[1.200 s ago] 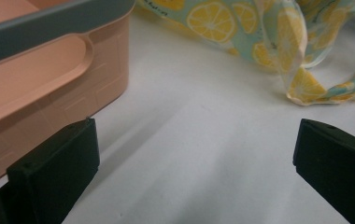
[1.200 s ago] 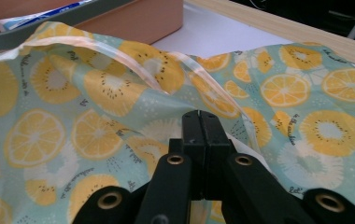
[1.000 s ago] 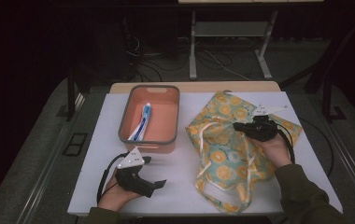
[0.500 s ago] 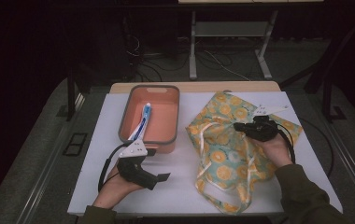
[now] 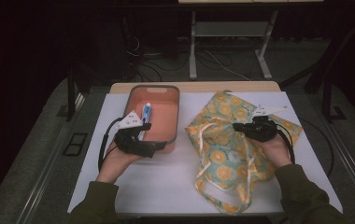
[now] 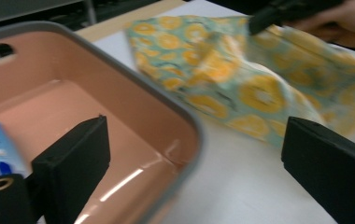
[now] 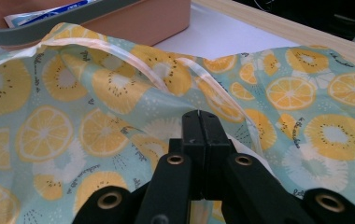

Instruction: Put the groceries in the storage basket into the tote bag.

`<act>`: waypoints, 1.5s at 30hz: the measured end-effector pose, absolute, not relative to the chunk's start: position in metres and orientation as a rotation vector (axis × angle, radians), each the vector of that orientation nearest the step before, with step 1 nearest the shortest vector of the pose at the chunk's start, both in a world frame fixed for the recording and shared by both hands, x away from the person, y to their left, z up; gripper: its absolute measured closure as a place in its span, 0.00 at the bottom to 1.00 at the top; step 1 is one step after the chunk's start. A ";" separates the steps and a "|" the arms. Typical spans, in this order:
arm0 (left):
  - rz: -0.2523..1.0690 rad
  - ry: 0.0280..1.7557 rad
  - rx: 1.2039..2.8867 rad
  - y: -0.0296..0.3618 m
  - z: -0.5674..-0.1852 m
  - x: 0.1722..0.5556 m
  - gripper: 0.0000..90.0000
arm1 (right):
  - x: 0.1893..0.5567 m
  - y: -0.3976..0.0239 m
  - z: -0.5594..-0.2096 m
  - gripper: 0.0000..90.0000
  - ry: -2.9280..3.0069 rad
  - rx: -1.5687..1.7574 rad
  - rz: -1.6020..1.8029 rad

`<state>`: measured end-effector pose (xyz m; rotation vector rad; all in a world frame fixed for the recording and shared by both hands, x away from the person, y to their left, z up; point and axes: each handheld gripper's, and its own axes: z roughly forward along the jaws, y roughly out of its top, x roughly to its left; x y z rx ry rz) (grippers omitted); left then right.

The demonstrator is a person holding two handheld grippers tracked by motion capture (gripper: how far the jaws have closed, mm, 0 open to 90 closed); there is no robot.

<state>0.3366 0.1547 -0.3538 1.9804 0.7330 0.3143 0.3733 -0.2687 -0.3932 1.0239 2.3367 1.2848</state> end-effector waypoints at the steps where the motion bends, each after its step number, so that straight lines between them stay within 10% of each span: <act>1: 0.326 0.745 1.979 0.155 -0.351 0.341 0.10 | 0.373 -0.269 -0.393 1.00 2.337 1.023 1.287; 23: 0.511 1.102 2.092 0.144 -0.370 0.444 0.17 | 0.372 -0.270 -0.391 1.00 2.333 1.020 1.307; 45: 0.370 1.266 2.220 0.140 -0.405 0.468 0.21 | 0.371 -0.271 -0.390 1.00 2.332 1.011 1.322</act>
